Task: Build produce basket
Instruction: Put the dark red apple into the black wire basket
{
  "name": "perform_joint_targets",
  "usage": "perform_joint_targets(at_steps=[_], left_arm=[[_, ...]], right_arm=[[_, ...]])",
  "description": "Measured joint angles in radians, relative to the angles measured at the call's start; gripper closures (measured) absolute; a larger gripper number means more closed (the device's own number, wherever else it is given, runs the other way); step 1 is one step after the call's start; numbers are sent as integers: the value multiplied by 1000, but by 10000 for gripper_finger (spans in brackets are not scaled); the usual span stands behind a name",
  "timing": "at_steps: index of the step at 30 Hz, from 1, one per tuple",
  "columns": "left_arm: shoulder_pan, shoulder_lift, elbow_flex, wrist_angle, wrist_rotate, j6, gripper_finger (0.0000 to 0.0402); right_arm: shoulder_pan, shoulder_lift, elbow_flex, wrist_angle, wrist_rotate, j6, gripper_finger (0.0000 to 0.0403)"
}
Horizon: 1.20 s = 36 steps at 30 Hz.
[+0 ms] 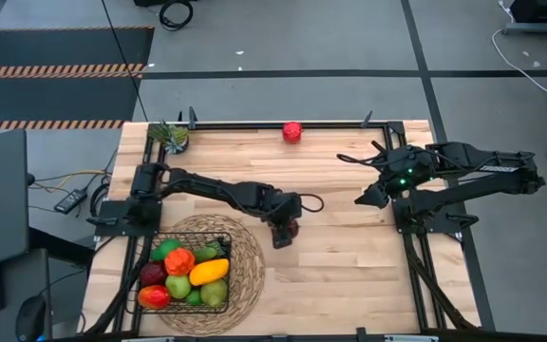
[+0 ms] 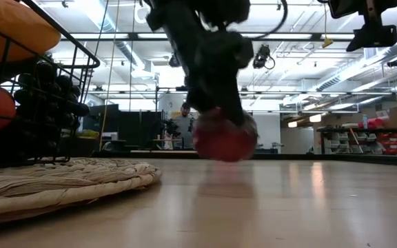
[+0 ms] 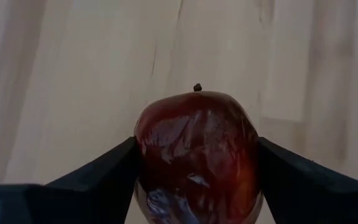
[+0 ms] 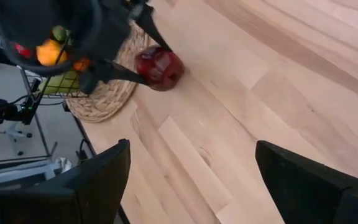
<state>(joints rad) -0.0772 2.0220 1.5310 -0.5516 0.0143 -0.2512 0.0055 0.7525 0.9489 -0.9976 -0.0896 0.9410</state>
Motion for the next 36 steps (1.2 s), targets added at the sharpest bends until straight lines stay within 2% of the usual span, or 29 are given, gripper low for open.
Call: perform_joint_targets(at_steps=[4,11,18,24,36], left_arm=[[-1,-83,1,-80,0,-38,113],[-21,-254,3,-225,-4,-191,114],[-139,-381,3,-316,-2,-250,115],[-263,-419,17,-388,-1,-419,115],[-490,-420,166,-678,-3,-634,115]], right_arm=[[0,0,0,1,21,-22,54],[-1,0,0,13,38,-47,54],[-1,0,0,40,50,-79,54],[0,0,0,40,49,-112,54],[0,0,0,47,48,-152,54]])
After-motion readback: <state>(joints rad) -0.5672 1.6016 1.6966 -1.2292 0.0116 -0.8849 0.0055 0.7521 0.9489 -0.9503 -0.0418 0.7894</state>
